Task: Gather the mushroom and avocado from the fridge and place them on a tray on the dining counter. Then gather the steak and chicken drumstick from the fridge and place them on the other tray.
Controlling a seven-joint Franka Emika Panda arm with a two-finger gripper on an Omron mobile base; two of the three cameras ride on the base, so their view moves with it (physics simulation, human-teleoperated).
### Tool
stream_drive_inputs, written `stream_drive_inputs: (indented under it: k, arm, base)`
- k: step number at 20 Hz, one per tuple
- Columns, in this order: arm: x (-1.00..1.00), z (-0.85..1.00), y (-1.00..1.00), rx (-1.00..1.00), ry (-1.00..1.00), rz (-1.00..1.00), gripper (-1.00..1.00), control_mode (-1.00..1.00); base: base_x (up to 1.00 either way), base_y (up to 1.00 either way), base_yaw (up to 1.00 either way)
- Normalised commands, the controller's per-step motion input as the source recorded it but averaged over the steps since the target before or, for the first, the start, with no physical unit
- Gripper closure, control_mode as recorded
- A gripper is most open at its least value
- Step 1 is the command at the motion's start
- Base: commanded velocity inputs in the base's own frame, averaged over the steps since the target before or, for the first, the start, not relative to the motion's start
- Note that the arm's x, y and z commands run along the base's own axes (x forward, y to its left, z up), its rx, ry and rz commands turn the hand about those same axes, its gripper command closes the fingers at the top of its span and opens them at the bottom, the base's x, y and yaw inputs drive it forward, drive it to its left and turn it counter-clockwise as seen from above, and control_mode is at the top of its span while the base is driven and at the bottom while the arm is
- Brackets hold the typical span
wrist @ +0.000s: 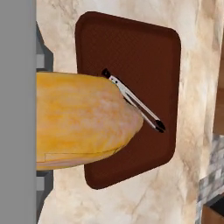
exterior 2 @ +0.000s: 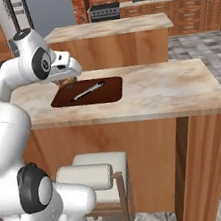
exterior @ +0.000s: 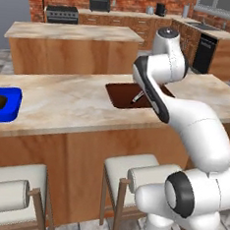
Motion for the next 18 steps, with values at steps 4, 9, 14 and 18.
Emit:
stream_drive_inputs:
  k: [4, 9, 14, 18]
  arm:
    - [0.48, -0.21, 0.16, 0.00, 0.00, 0.02, 1.00, -1.00]
    - [0.44, -0.22, 0.18, 0.00, 0.04, 0.02, 1.00, -1.00]
    - [0.37, -0.21, 0.21, 0.00, 0.06, 0.00, 1.00, -1.00]
    - [0.29, -0.16, 0.21, 0.00, 0.07, 0.00, 1.00, -1.00]
  base:
    - [0.00, 0.00, 0.00]
    - [0.00, 0.00, 0.00]
    - [0.00, 0.00, 0.00]
    - [0.00, 0.00, 0.00]
